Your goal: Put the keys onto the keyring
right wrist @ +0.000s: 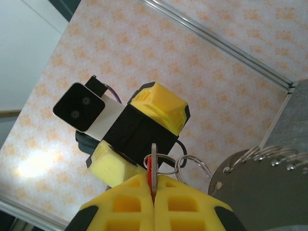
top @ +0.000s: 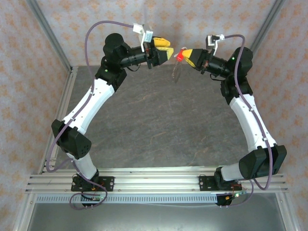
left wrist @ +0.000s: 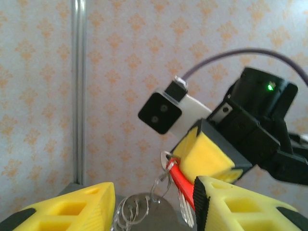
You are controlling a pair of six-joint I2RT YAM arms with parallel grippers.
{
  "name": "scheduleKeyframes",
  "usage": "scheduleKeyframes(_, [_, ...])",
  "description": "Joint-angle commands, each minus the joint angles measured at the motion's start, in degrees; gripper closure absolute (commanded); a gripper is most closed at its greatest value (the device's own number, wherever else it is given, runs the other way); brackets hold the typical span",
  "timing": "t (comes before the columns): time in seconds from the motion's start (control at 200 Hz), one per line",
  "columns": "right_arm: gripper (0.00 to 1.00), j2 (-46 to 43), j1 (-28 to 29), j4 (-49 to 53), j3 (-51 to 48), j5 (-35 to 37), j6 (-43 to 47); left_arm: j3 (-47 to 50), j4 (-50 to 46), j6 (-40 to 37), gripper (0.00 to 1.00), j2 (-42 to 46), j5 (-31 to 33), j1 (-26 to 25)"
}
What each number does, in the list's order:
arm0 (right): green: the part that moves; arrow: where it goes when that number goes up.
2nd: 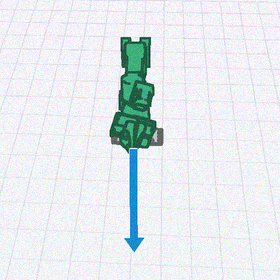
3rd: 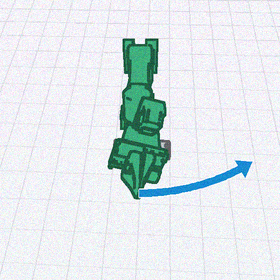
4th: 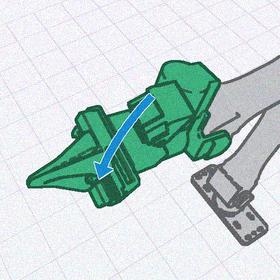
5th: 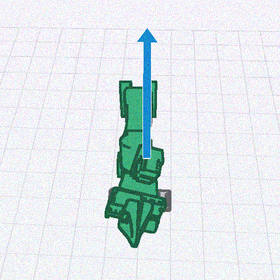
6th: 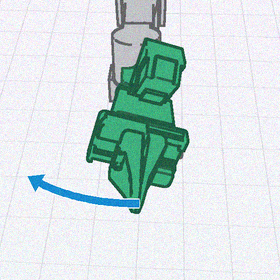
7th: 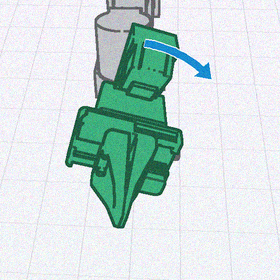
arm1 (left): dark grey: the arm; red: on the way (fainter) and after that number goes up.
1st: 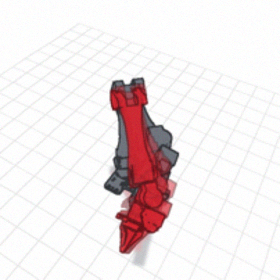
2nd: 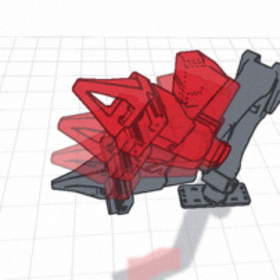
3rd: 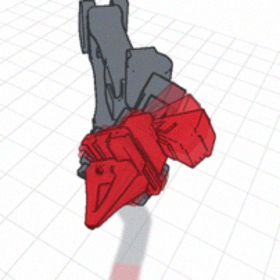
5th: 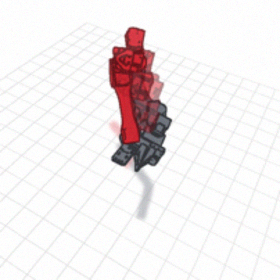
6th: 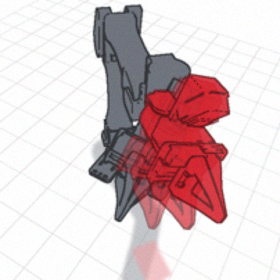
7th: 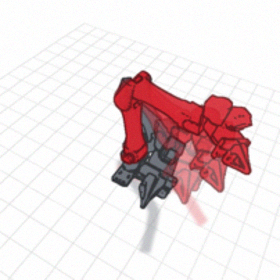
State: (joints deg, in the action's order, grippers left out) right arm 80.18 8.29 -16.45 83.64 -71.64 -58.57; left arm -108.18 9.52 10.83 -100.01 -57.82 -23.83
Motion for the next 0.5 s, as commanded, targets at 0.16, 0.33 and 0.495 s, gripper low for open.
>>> scheduleKeyframes(0.16, [1.0, -2.8, -0.4, 9.5, 6.8, -8.8, 14.8, -3.5, -11.1, -13.1, 0.52, -0.1, -6.2, 1.1])
scheduleKeyframes(0.33, [1.0, -2.3, -0.4, 17.8, 9.5, -10.1, 21.5, -3.5, -12.6, -18.1, 0.52, -0.1, -5.8, 1.6])
scheduleKeyframes(0.495, [1.0, -2.0, -0.4, 17.8, 8.8, -10.3, 21.4, -1.7, -11.2, -21.9, 0.54, 0.3, -6.7, 1.7])
